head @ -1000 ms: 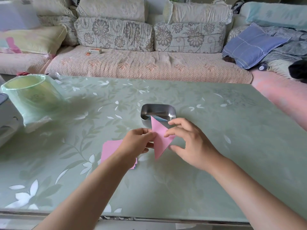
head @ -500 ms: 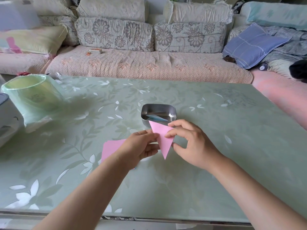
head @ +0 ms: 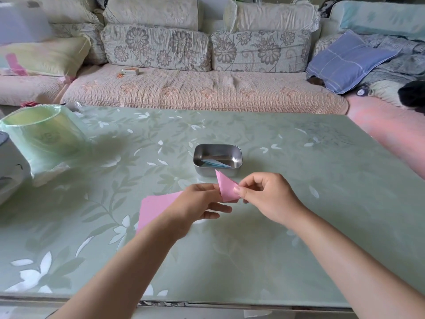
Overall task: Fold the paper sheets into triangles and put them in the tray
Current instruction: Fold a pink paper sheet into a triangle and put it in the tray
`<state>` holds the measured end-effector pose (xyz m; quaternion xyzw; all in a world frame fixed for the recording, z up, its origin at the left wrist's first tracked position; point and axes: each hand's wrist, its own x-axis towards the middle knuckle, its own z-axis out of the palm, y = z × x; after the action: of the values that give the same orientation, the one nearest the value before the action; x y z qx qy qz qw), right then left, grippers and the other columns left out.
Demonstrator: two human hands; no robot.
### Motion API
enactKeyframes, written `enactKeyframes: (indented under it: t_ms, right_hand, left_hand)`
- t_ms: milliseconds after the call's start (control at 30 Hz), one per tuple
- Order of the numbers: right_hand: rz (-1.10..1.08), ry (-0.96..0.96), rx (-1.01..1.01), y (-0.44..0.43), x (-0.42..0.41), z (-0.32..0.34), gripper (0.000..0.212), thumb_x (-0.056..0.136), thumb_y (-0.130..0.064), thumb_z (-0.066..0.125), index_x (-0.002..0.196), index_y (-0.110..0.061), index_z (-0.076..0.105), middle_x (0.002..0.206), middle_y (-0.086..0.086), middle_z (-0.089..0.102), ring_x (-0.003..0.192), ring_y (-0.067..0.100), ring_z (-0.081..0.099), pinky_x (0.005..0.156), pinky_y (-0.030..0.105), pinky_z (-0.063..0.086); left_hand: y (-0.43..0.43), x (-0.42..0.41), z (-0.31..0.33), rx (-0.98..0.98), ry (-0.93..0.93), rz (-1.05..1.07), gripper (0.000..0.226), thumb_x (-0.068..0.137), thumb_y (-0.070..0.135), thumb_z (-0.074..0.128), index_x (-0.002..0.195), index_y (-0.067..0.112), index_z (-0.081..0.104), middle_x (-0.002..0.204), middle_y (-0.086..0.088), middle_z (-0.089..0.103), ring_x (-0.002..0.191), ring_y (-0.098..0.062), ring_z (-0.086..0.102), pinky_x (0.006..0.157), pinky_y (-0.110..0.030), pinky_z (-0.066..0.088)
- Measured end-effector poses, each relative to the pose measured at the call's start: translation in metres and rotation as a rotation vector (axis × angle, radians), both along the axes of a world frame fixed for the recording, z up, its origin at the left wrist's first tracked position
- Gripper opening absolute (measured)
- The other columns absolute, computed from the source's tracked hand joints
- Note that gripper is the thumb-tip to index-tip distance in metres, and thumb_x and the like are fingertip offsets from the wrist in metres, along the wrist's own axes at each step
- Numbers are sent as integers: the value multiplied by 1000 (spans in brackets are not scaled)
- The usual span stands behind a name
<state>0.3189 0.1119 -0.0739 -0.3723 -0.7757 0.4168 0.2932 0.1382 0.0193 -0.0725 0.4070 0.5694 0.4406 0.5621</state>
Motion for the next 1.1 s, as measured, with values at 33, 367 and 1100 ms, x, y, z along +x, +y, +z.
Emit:
enactKeyframes:
  t_ms: [33,367,1100]
  right_hand:
    - [3,-9,-3,0,0,0,12,84,-36,78,74,-31,72,67,0,71,65,23,66,60,31,49]
    - [25,34,-99,-3,-1,3,11,88,-31,76,93,-26,67,77,1,74,63,16,68,66,33,54]
    - [133,-124,-237,3,11,12,12,87,-29,76,77,-23,76,73,-3,72,66,9,61,71,26,48]
  left_hand:
    - [0,2,1,19,15,22,33,75,36,59,104,29,75,106,5,75,97,-15,72,84,-31,53]
    - [-1,10,-5,185,152,255,19,90,35,69,85,17,74,77,-2,76,74,-16,73,59,-17,51]
    - [-2,-6,-1,318,371,175,6,81,25,80,85,29,76,74,2,75,64,-13,69,65,-30,57]
